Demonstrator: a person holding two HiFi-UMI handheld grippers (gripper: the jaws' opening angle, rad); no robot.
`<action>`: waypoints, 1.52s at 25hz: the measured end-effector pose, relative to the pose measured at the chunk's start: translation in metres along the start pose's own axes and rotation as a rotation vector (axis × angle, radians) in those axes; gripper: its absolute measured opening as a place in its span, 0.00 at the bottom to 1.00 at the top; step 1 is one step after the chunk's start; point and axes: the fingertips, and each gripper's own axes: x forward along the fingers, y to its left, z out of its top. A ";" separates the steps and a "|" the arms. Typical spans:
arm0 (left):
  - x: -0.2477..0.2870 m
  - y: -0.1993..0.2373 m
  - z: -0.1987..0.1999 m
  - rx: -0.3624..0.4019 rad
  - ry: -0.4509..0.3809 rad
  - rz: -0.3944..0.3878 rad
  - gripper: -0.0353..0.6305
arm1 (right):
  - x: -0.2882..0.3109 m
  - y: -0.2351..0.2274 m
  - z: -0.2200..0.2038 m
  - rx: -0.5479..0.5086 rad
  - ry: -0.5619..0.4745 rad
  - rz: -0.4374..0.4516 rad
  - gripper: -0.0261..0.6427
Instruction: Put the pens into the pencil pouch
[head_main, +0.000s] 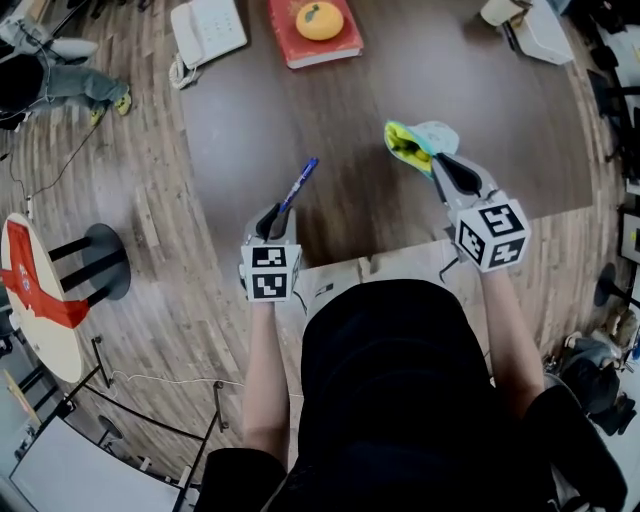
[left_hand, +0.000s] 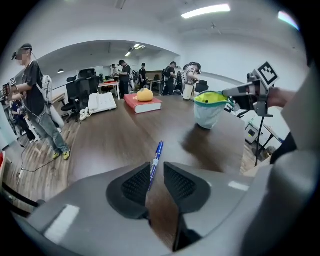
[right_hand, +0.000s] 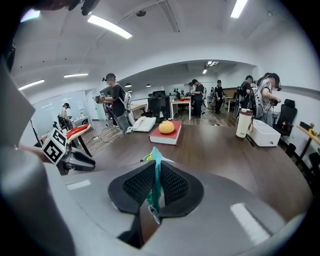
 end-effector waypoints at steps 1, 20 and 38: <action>0.002 0.002 -0.002 0.003 0.003 -0.002 0.18 | 0.000 0.000 0.000 0.002 0.001 -0.006 0.10; 0.045 0.010 -0.035 0.088 0.118 -0.078 0.18 | 0.001 -0.002 0.004 0.025 0.019 -0.089 0.10; 0.051 0.010 -0.042 0.157 0.130 -0.081 0.13 | -0.004 0.000 0.004 0.049 0.009 -0.117 0.10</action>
